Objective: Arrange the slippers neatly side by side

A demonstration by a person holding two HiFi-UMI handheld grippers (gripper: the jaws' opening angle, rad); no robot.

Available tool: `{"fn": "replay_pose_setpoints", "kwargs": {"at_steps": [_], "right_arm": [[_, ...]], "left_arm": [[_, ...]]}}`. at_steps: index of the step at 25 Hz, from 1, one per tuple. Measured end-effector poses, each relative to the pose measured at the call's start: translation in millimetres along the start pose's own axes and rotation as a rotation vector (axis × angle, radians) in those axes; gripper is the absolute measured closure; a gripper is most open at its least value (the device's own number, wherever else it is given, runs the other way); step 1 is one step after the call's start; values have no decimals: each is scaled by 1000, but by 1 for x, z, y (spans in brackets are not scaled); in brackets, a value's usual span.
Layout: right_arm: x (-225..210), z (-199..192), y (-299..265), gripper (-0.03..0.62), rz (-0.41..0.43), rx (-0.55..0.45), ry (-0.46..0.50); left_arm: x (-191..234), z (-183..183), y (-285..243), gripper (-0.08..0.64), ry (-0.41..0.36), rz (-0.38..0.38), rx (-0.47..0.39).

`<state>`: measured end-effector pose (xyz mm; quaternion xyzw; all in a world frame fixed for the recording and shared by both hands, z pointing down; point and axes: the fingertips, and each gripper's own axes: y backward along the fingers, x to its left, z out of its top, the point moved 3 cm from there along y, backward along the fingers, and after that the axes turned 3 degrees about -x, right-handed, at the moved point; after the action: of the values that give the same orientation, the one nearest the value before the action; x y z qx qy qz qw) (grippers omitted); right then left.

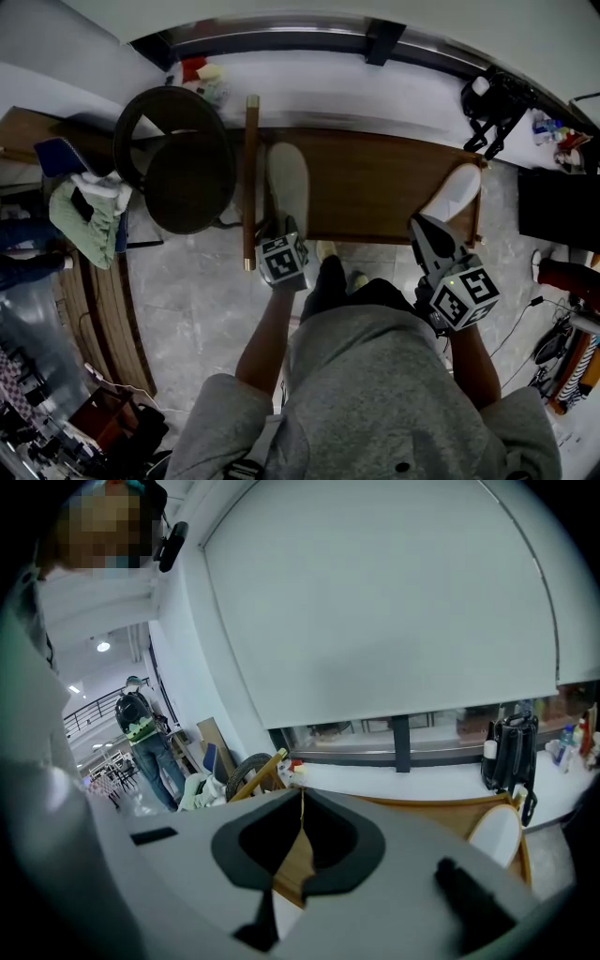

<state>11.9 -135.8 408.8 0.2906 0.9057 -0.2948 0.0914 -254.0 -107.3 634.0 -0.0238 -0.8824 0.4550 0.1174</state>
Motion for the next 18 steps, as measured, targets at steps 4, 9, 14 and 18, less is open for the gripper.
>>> {"fn": "replay_pose_setpoints", "kwargs": {"at_steps": [4, 9, 14, 18], "right_arm": [[0, -1, -1, 565, -1, -4, -2], [0, 1, -1, 565, 0, -10, -3], [1, 2, 1, 565, 0, -30, -6], [-1, 1, 5, 565, -15, -43, -15]], "left_arm": [[0, 0, -1, 414, -3, -9, 9], [-10, 10, 9, 460, -21, -5, -2], [-25, 17, 15, 495, -61, -9, -29], [-39, 19, 17, 503, -143, -13, -31]]}}
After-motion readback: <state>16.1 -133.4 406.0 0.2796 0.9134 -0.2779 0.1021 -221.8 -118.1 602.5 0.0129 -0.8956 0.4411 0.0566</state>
